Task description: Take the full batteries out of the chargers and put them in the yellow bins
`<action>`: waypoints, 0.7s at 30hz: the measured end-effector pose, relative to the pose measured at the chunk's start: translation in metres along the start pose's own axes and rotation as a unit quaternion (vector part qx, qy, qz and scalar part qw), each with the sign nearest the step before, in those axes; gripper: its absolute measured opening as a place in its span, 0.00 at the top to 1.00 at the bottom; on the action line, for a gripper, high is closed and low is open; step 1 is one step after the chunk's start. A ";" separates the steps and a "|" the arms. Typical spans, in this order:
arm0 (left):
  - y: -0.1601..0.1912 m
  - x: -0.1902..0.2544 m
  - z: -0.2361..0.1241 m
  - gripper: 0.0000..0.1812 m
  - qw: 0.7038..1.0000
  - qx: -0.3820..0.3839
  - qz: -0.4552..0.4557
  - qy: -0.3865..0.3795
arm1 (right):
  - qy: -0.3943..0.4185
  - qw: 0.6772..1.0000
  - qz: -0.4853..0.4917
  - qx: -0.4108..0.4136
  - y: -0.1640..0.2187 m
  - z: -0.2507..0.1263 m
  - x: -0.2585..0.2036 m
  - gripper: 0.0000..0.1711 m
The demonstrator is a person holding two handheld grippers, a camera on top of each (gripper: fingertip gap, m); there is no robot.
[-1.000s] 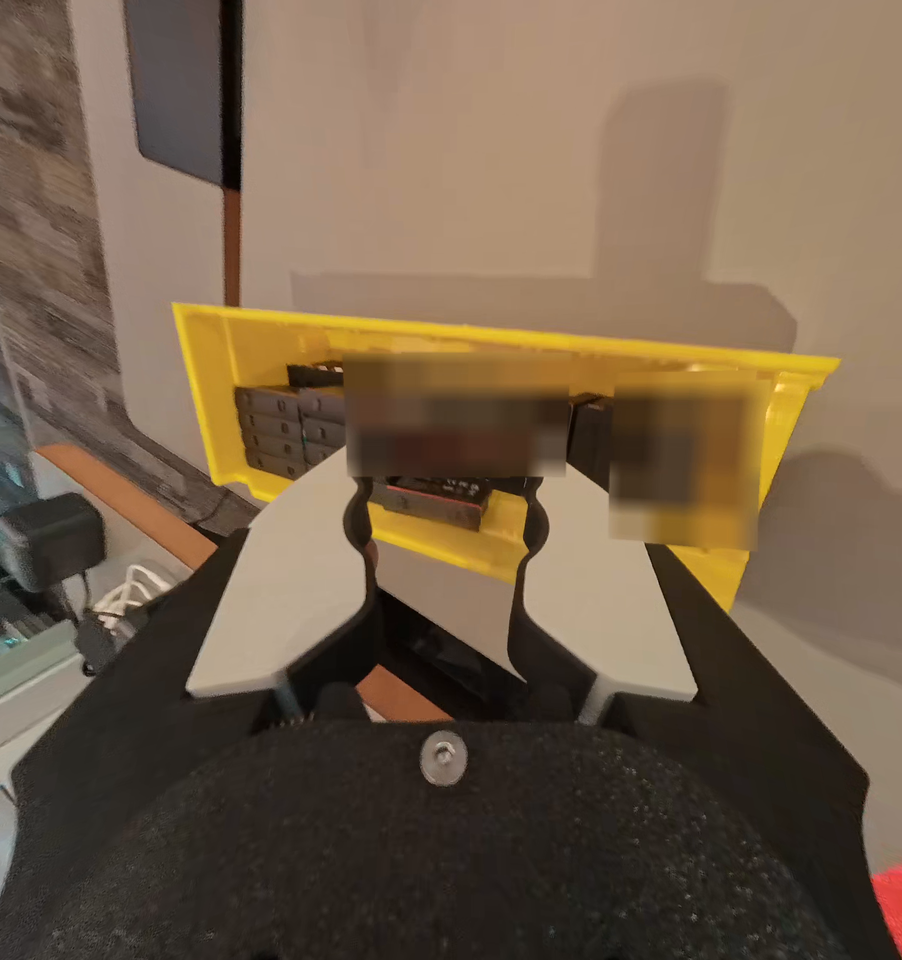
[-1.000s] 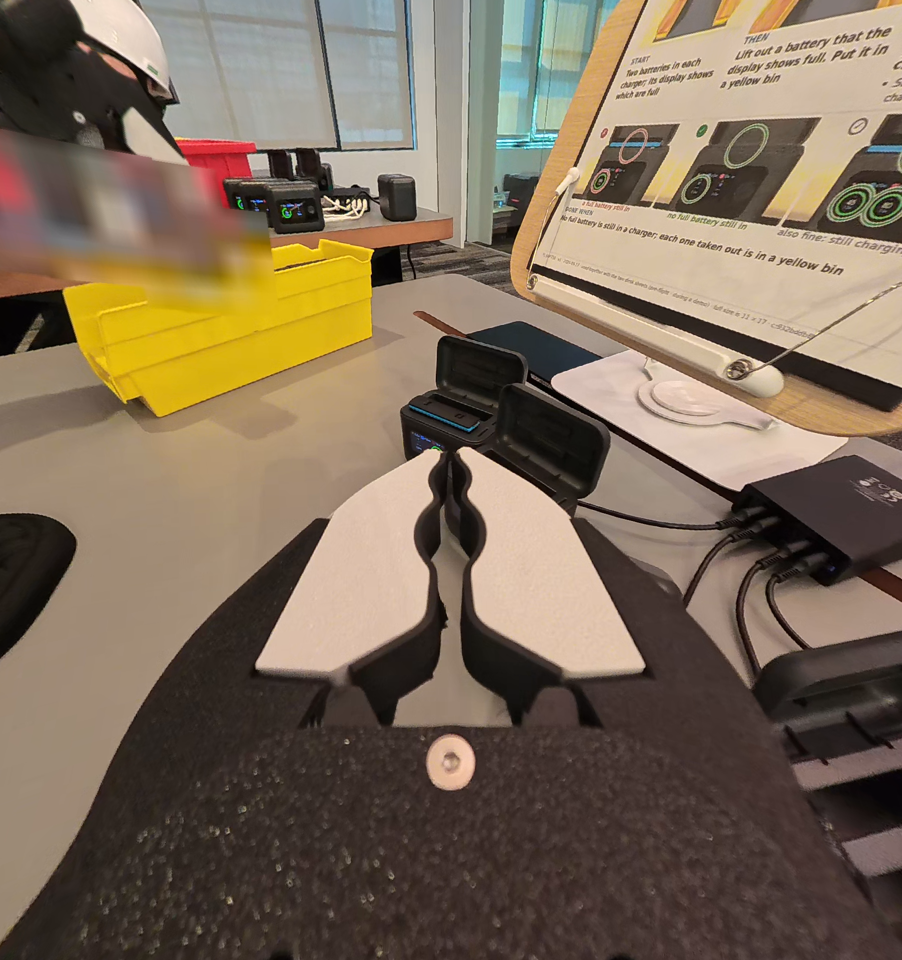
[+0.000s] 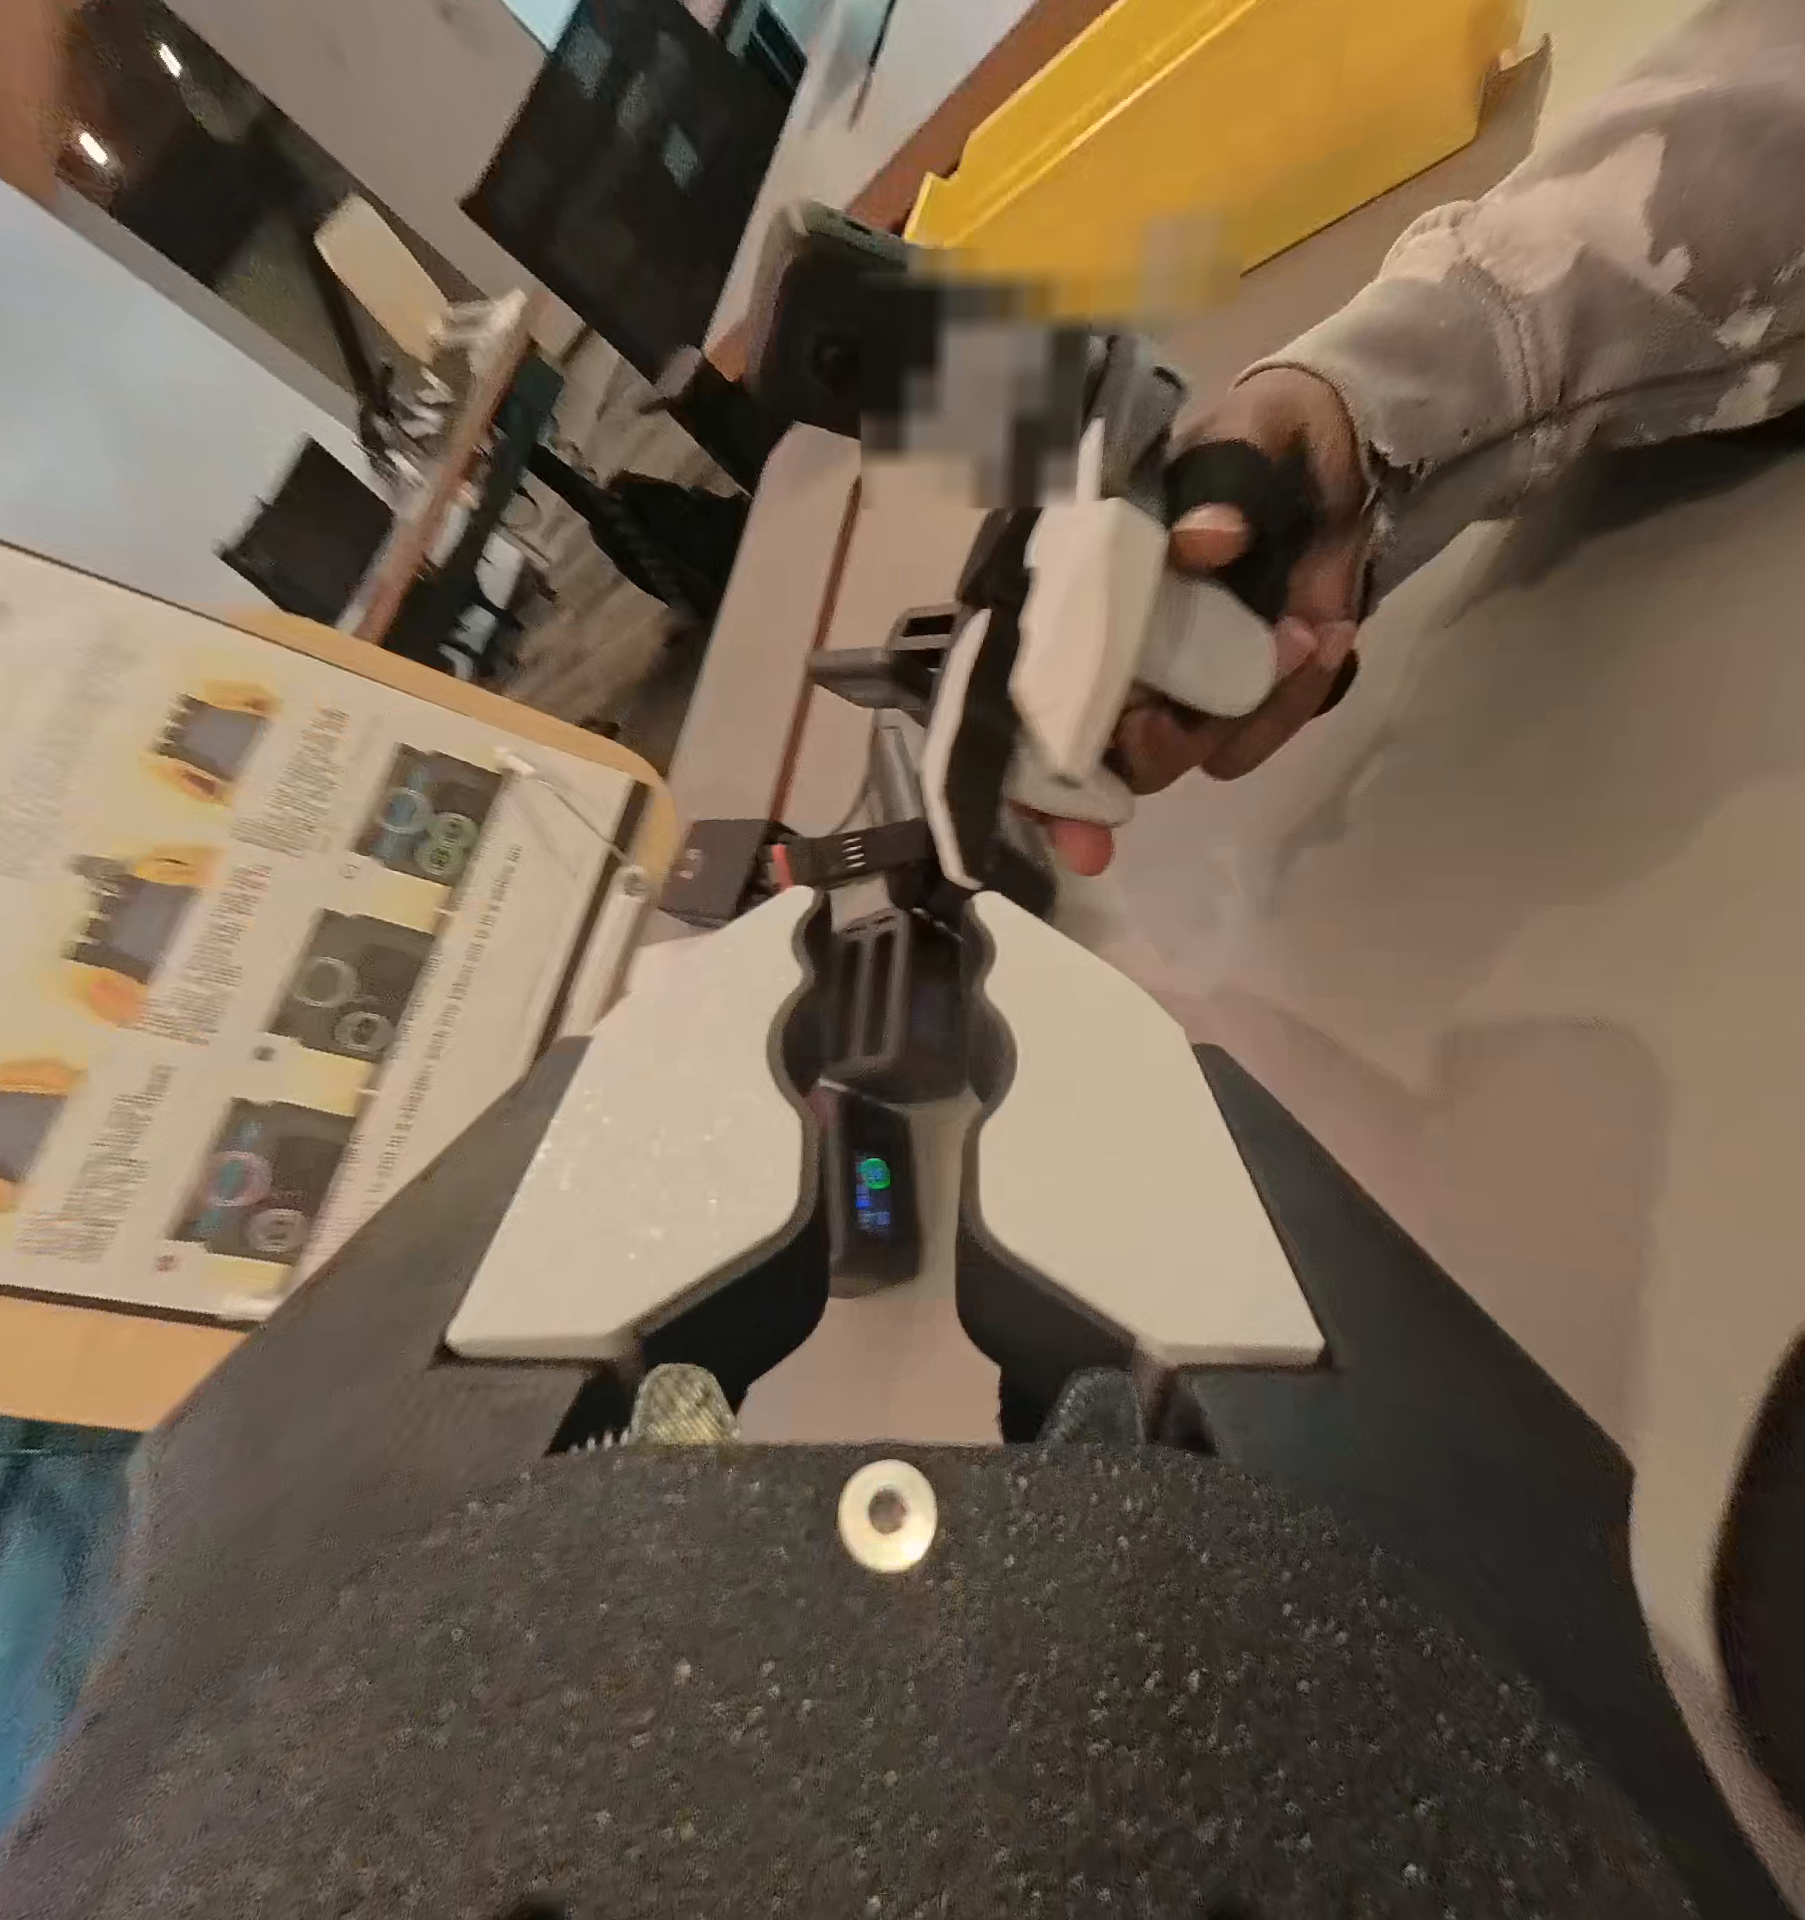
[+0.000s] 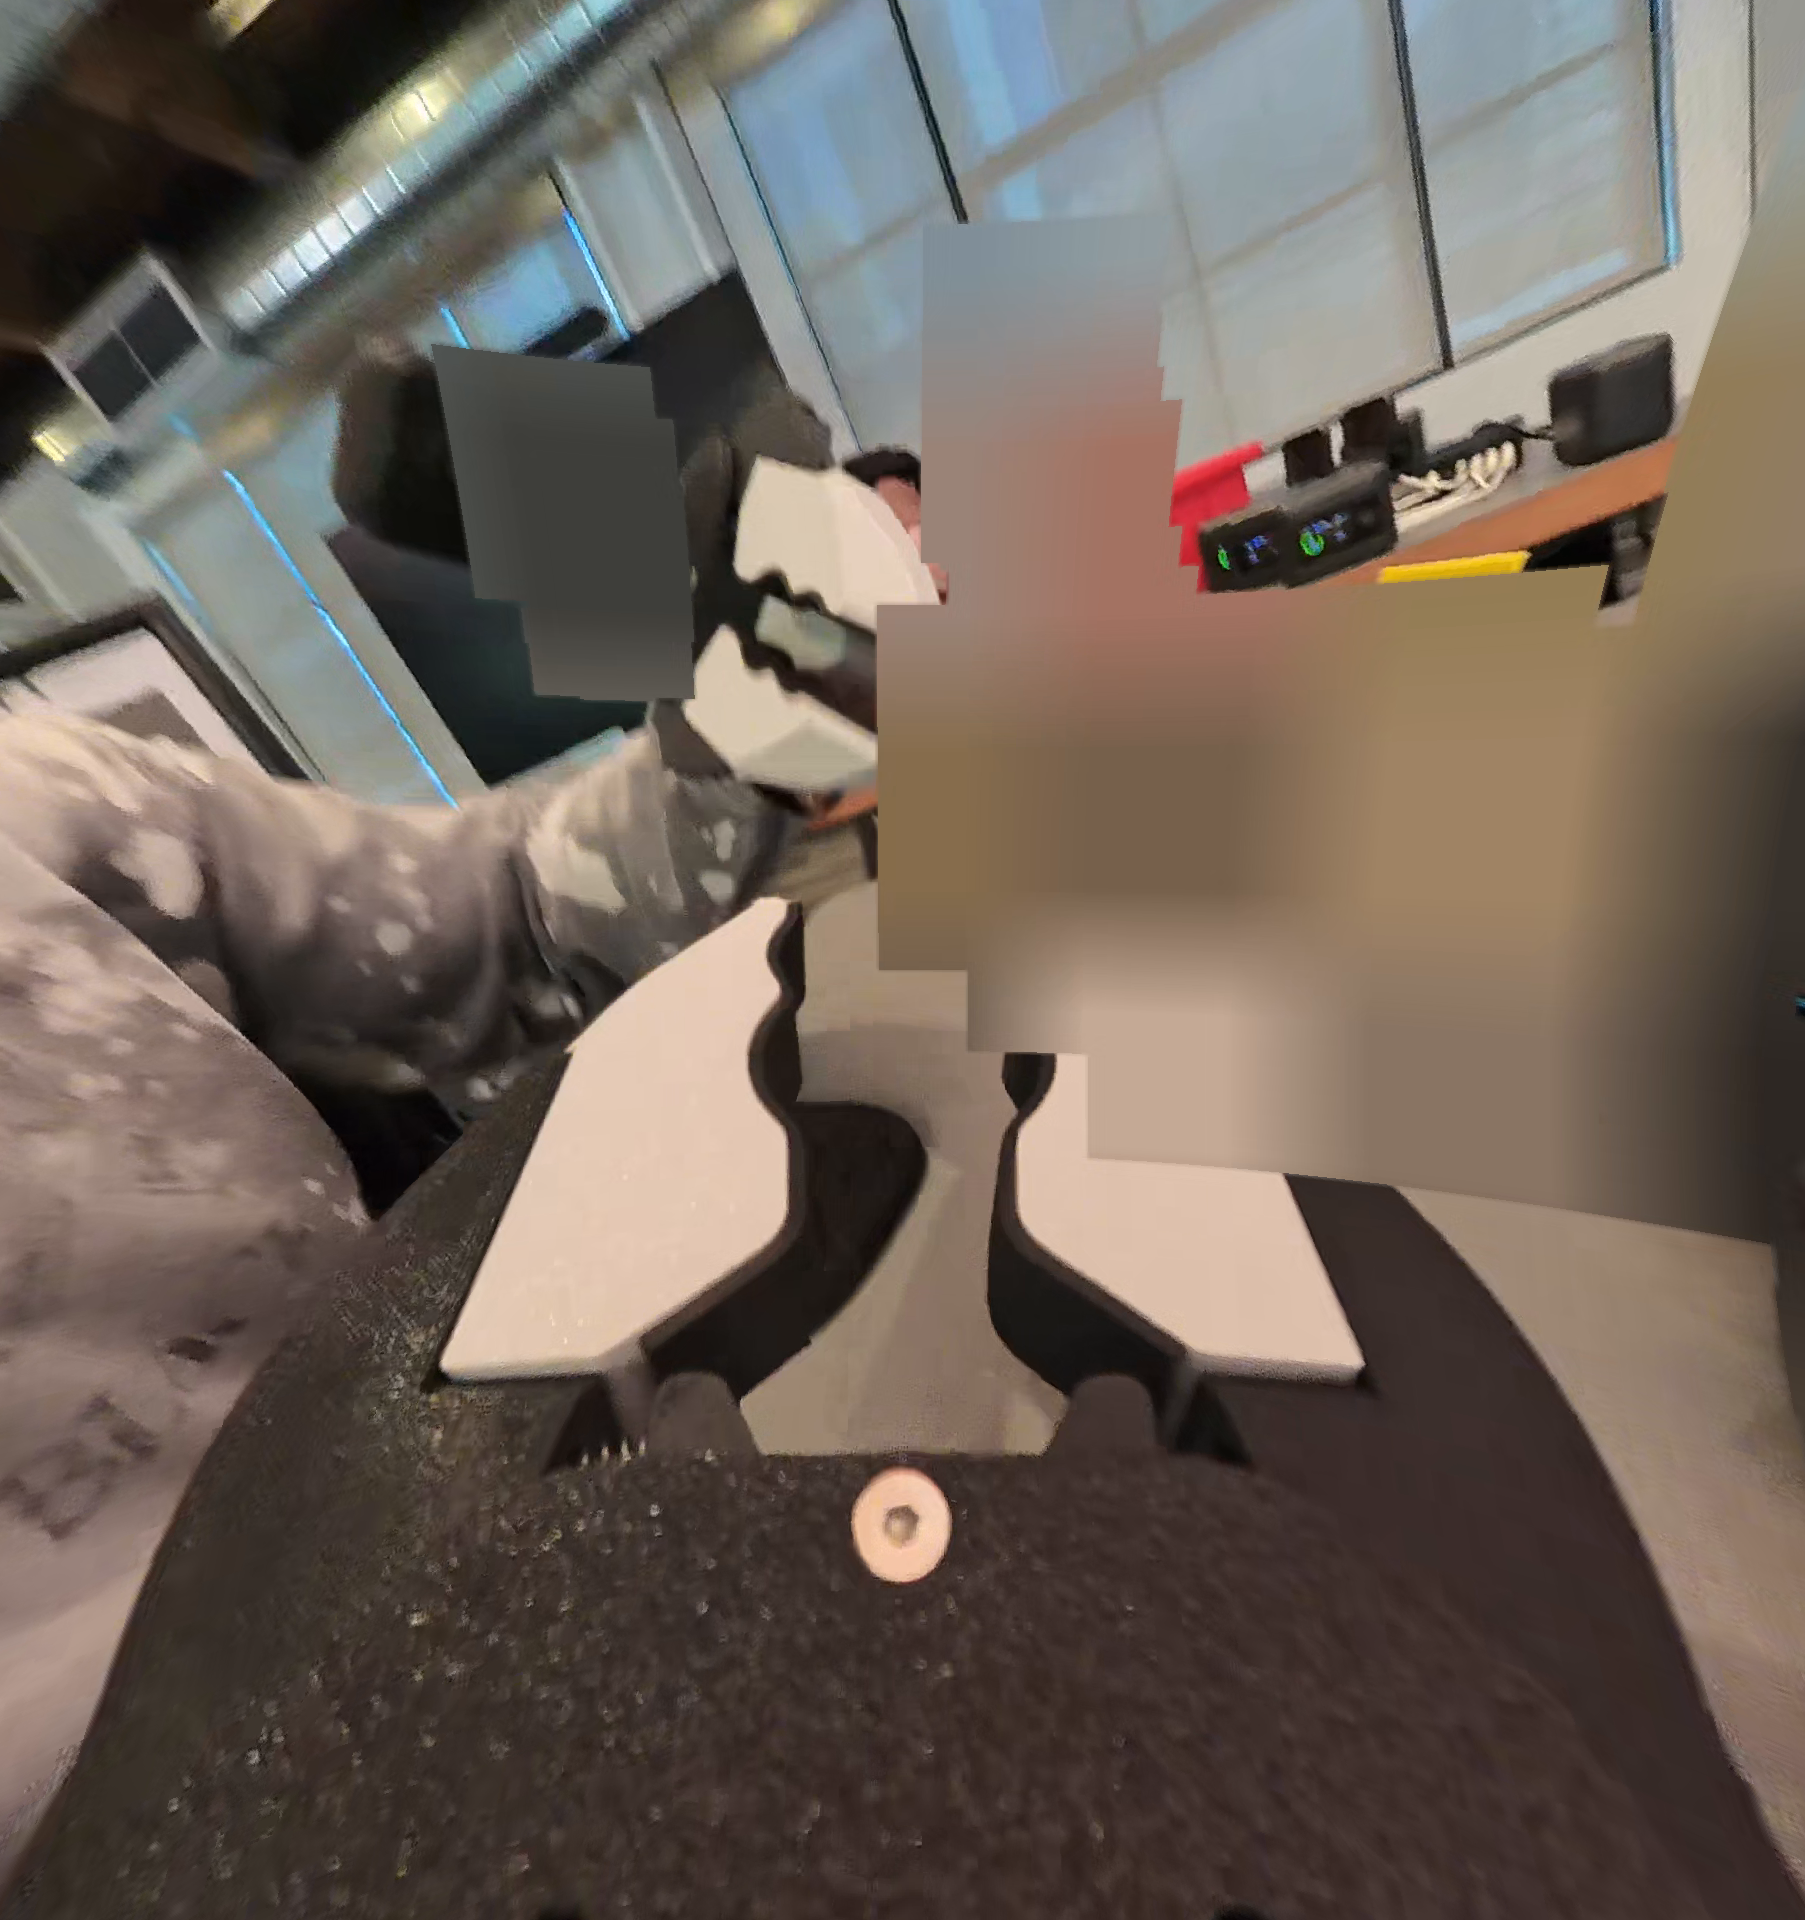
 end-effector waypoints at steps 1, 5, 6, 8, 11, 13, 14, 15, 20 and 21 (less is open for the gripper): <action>0.002 0.006 0.007 0.89 1.000 -0.004 -0.019 0.006 | -0.006 1.000 0.015 0.022 -0.003 0.000 0.000 0.82; 0.036 0.022 0.023 0.95 0.998 -0.029 -0.062 -0.002 | 0.017 0.998 0.037 0.038 0.004 -0.009 0.015 1.00; 0.040 0.022 0.021 0.98 0.997 -0.026 -0.075 -0.006 | 0.031 0.998 0.023 0.045 0.001 -0.014 0.017 1.00; 0.047 0.021 0.019 1.00 0.996 -0.033 -0.083 -0.011 | 0.040 0.997 0.010 0.065 -0.011 -0.027 0.018 1.00; 0.051 0.018 0.021 1.00 0.996 -0.043 -0.081 -0.011 | 0.059 0.994 0.007 0.087 -0.019 -0.042 0.022 1.00; 0.052 0.015 0.022 1.00 0.996 -0.045 -0.078 -0.011 | 0.064 0.993 0.006 0.097 -0.023 -0.047 0.023 1.00; 0.051 0.015 0.023 1.00 0.996 -0.044 -0.079 -0.010 | 0.067 0.993 0.005 0.097 -0.023 -0.048 0.023 1.00; 0.052 0.015 0.024 1.00 0.996 -0.045 -0.079 -0.009 | 0.068 0.993 0.003 0.097 -0.023 -0.048 0.023 1.00; 0.055 0.020 0.027 0.99 0.996 -0.052 -0.076 -0.003 | 0.067 0.993 0.001 0.094 -0.023 -0.047 0.022 1.00; 0.055 0.021 0.027 0.99 0.996 -0.054 -0.075 -0.001 | 0.067 0.993 0.001 0.094 -0.023 -0.047 0.022 1.00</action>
Point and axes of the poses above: each gripper's, where its closed fingertips meet, z out along the fingers, y out of its underside, x = y × z across the jaws, the point moved 5 cm from there along -z, back along the fingers, and after that the axes turned 1 degree about -x, right-handed, at the moved point
